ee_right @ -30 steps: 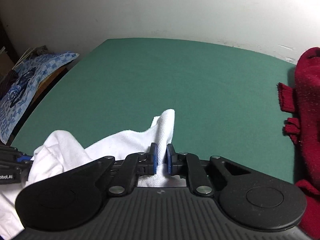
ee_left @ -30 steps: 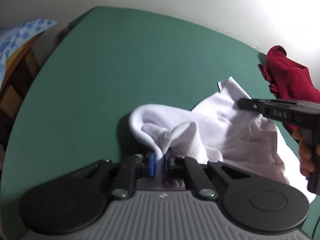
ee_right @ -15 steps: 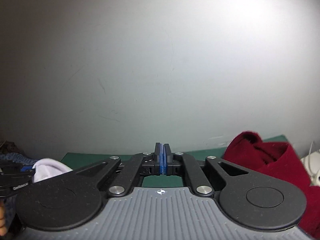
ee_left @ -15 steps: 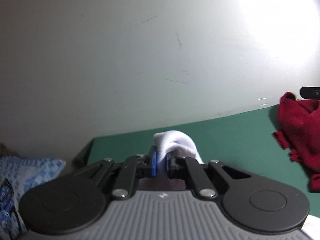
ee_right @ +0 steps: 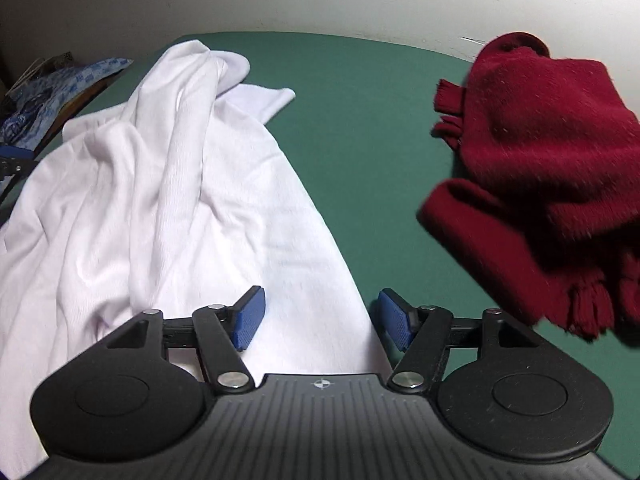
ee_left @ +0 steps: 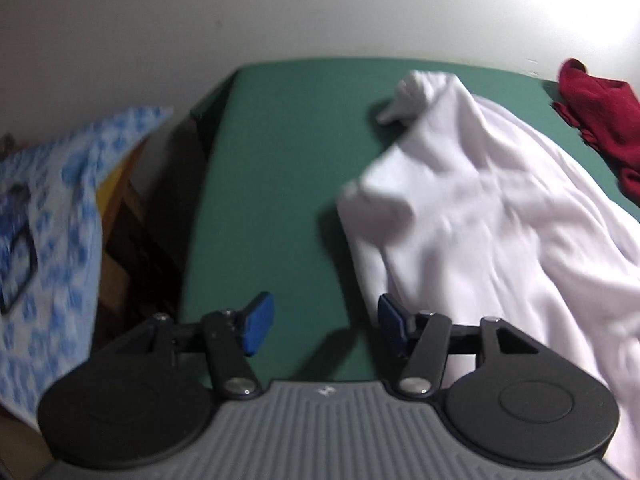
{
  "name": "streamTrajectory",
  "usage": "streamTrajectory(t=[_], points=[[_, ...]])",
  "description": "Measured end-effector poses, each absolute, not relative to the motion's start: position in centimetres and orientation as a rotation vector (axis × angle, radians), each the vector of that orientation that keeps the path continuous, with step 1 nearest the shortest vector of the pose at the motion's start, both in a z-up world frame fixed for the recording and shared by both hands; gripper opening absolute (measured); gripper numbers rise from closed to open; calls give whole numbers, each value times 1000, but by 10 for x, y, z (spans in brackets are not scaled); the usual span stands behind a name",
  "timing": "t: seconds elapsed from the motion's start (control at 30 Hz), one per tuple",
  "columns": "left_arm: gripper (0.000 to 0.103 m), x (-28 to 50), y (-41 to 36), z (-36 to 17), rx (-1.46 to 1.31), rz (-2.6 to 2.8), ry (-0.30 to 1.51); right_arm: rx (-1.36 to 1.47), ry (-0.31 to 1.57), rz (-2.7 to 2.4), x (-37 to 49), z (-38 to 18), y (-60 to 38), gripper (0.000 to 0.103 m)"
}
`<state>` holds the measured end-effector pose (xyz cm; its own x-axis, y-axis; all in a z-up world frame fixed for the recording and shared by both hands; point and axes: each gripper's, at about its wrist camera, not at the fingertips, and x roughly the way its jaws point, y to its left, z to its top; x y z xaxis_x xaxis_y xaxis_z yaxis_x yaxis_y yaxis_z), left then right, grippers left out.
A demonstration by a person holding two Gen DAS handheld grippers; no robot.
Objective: Fold clothes
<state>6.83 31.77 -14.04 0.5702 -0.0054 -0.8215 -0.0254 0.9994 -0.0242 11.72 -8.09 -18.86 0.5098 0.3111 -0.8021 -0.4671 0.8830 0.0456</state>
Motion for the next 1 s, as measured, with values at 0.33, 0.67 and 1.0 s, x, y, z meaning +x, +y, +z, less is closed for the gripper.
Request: streamTrajectory(t=[0.33,0.67,1.0], points=[[91,11,291,-158,-78,-101,1021,-179,594,89,170,-125,-106,3],[86,-43,286,-170,54,-138,969,-147,740,58,49,-146,-114,59],[10,-73,263,-163,73,-130,905,109,942,163,-129,-197,-93,69]])
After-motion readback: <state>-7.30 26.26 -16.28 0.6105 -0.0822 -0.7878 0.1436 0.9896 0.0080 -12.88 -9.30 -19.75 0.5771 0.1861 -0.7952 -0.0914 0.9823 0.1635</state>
